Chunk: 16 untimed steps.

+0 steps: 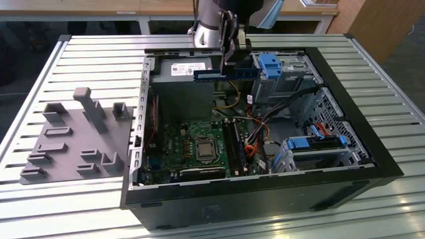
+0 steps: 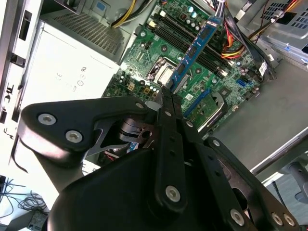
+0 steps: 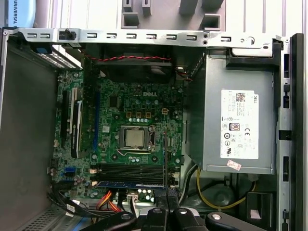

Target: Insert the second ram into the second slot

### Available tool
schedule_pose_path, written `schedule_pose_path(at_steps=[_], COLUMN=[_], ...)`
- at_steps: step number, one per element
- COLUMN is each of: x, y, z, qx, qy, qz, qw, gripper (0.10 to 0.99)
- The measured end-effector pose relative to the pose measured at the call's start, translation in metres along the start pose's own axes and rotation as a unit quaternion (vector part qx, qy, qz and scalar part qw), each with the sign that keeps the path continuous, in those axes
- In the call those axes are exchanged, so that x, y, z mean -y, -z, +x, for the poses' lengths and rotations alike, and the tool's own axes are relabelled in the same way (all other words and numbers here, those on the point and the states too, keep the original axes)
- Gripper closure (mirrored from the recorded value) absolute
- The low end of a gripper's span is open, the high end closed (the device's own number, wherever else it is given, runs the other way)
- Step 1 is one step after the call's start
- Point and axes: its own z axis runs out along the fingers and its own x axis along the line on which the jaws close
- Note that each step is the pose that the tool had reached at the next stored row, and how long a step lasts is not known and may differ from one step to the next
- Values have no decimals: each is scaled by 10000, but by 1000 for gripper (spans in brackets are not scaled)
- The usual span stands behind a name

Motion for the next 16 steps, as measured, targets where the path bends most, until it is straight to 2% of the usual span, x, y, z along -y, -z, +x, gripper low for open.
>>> schedule_pose_path(at_steps=[2,4,16], x=[0,0,-1], y=[0,0,-1], z=[1,7,15], qx=[-3,-34,-63], qy=[0,-1,-3], qz=[0,-1,-1], qw=[10000,10000,10000], gripper=[973,973,973])
